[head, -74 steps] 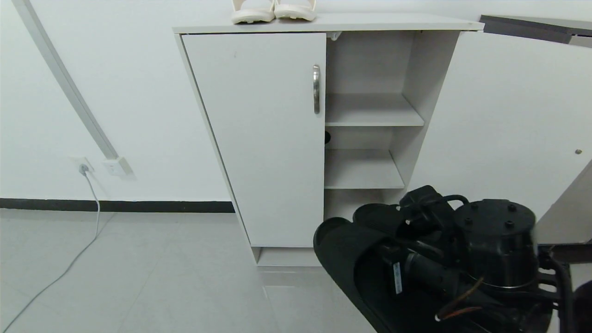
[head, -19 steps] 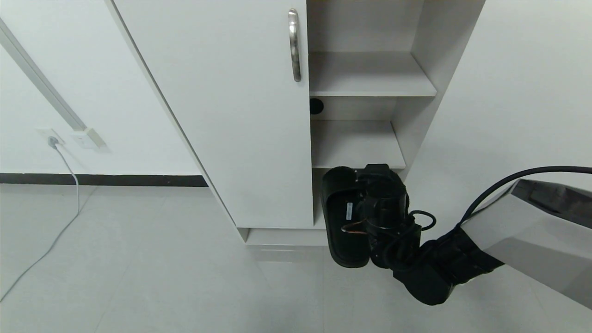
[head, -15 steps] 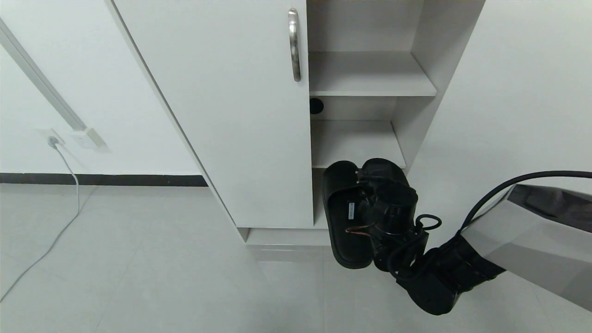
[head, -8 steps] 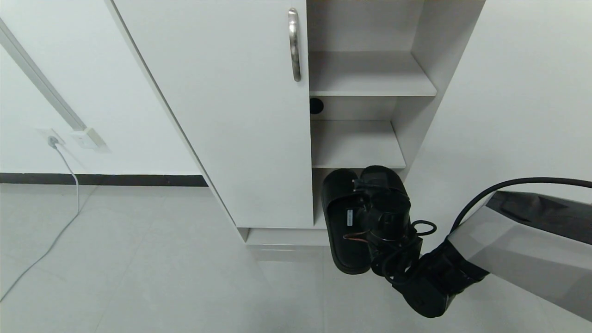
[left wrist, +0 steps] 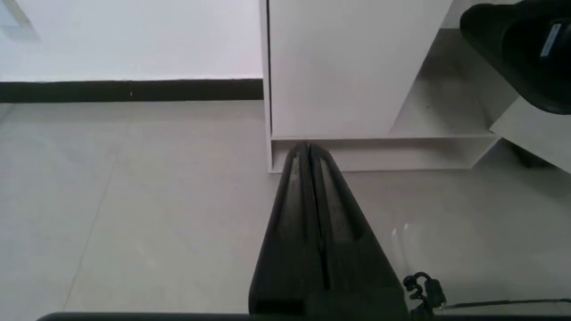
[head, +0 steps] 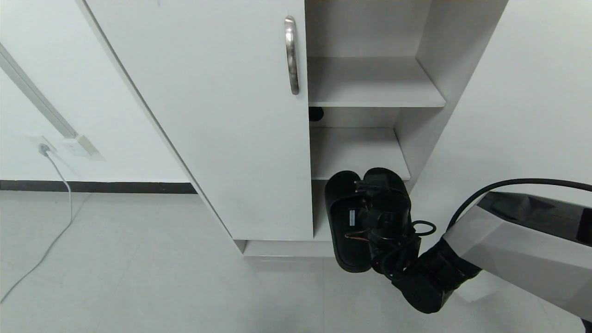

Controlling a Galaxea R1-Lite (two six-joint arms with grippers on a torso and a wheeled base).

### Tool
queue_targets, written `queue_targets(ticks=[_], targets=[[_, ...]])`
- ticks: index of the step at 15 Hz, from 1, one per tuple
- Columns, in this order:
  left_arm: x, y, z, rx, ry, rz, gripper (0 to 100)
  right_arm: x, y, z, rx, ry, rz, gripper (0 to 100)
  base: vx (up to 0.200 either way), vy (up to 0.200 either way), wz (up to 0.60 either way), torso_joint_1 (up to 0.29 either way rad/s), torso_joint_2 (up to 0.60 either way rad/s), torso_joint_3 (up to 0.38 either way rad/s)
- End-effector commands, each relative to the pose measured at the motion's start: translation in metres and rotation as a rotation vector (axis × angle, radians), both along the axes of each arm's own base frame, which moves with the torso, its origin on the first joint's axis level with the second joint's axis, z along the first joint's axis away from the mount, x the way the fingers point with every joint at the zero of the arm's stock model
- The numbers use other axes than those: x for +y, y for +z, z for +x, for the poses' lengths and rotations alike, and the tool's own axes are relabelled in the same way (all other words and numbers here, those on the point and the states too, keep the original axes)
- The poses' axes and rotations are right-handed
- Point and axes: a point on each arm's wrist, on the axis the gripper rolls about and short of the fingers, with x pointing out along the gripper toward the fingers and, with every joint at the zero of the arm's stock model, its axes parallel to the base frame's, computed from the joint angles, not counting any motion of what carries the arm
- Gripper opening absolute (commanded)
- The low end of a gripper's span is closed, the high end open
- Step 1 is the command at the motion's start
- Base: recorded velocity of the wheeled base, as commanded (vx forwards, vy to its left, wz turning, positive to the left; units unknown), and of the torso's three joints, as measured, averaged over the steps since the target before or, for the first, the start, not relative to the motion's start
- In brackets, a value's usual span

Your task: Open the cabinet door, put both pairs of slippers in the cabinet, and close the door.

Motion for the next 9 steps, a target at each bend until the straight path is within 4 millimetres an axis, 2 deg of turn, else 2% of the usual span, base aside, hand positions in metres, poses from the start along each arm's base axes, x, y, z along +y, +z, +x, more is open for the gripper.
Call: queue_targets(ticks=[1, 4, 6, 9], targets=[[0.0, 0.0, 0.0, 0.001, -0.001, 0.0, 0, 0.0, -0.001, 0.0, 0.0, -0.001, 0.001, 0, 0.2, 0.0, 0.0, 0.007, 0.0, -0.007], [0.0, 0.0, 0.0, 0.001, 0.001, 0.0, 0, 0.0, -0.001, 0.0, 0.001, -0.001, 0.005, 0, 0.2, 0.0, 0.0, 0.002, 0.0, 0.006], [0.0, 0.0, 0.0, 0.001, 0.001, -0.002, 0, -0.001, 0.0, 0.004, 0.0, 0.013, 0.006, 0, 0.0, 0.0, 0.0, 0.0, 0.0, 0.0], [0.0, 0.0, 0.0, 0.001, 0.001, -0.002, 0, 0.002, -0.002, 0.026, -0.009, -0.01, 0.014, 0, 0.0, 0.0, 0.0, 0.0, 0.0, 0.0]])
